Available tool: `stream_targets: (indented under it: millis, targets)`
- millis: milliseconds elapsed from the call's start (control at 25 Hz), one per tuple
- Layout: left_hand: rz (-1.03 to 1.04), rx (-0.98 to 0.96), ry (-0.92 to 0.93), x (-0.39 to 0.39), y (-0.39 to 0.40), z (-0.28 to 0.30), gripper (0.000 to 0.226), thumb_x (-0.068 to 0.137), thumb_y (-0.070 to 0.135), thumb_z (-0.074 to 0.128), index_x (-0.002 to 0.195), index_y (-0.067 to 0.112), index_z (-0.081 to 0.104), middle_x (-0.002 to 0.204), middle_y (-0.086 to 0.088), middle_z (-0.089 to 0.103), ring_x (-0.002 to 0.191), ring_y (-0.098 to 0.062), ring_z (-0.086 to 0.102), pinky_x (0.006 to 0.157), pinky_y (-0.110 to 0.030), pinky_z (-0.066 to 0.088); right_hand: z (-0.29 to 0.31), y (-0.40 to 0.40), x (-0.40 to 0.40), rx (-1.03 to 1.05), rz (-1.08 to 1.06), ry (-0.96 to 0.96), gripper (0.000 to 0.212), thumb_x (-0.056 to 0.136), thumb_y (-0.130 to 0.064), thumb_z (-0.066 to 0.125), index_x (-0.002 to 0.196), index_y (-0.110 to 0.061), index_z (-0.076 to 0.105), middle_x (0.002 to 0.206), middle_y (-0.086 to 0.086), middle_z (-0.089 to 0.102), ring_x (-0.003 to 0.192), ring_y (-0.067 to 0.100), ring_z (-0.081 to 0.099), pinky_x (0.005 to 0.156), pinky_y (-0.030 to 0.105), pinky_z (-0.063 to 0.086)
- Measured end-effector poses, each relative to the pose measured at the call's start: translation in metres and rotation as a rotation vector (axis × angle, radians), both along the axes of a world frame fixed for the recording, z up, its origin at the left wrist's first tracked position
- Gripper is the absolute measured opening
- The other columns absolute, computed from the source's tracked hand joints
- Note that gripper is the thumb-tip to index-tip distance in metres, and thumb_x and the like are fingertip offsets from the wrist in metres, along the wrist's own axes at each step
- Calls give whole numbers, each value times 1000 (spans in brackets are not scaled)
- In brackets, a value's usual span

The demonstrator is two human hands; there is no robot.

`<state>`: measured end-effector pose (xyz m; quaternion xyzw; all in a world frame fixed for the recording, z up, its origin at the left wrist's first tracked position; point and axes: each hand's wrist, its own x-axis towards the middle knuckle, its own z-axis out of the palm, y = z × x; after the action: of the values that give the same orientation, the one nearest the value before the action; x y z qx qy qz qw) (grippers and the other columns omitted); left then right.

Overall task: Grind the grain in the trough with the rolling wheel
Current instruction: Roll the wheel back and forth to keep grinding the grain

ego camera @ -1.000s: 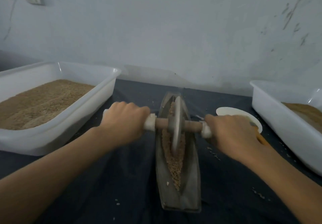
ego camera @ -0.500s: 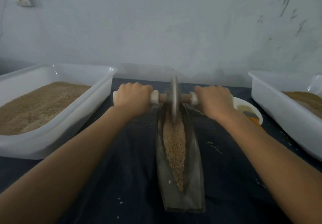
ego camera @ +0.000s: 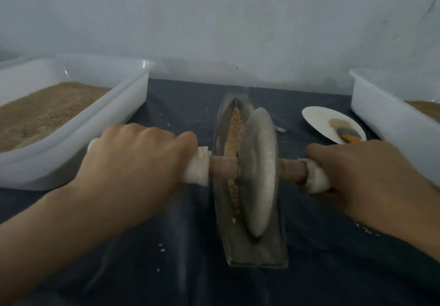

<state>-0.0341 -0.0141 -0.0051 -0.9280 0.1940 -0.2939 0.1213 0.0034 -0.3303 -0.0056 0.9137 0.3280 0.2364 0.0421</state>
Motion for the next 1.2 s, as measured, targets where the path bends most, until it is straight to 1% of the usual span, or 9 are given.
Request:
stream_targets:
  millis: [160,320,440,520,640,840,960,1080,1200]
  targets:
    - [258,67,54,84,-20,1,19,80,34,63,82,24,47,78,-4,65,67,-33,63,55,-32,35,-17,24,83,-19,-242,23,30,77,-41,63,77,-30,35,58,-6,43,51,24,44,48,28,28]
    - [331,24,42,149,-29,19,20,86,29,57,103,20,60,96,-11,66,87,-38,62,65,-35,34,-10,46,140,100,-361,36,30,84,-42,62,100,-18,54,91,15,65,82,38,60,65,38,35]
    - [260,-28,84,116,-27,14,19,85,34,58,98,22,54,94,-6,66,85,-34,63,63,-34,34,-14,34,108,46,-301,81,24,84,-40,61,88,-23,45,79,7,62,70,33,57,58,36,40]
    - [150,-13,45,61,-20,0,26,74,35,70,85,23,50,76,0,63,67,-30,62,55,-30,32,-17,15,53,12,-181,-6,38,69,-38,73,76,-29,36,56,-12,39,46,15,36,43,26,25]
    - [-22,-16,-67,0,-5,3,51,47,23,82,69,25,36,51,7,42,39,-20,37,48,-20,14,-7,-8,-5,46,-34,-63,49,42,-29,82,66,-29,40,54,-17,13,43,4,13,43,16,12]
    - [105,-10,23,61,-12,-9,37,53,21,81,64,19,45,50,3,50,38,-25,48,44,-23,23,-14,9,44,-74,-193,-21,54,55,-35,83,71,-28,32,50,-11,39,40,15,29,43,20,14]
    - [253,-108,-24,132,-15,-7,20,74,24,69,72,17,50,64,-2,61,55,-28,59,48,-30,37,-4,38,123,-38,-336,-156,28,78,-38,68,85,-24,45,77,2,64,66,30,60,51,31,33]
    - [330,-144,10,157,-13,-5,14,87,32,54,82,22,45,80,1,64,70,-26,61,58,-32,42,8,54,153,-35,-375,-131,20,83,-34,62,96,-22,52,88,5,67,78,32,62,57,33,35]
    - [256,-134,48,105,-14,-10,25,83,36,61,77,24,40,69,6,54,58,-20,52,52,-30,34,-7,32,108,-81,-274,-89,33,74,-36,70,80,-29,38,71,-4,60,59,24,56,47,30,34]
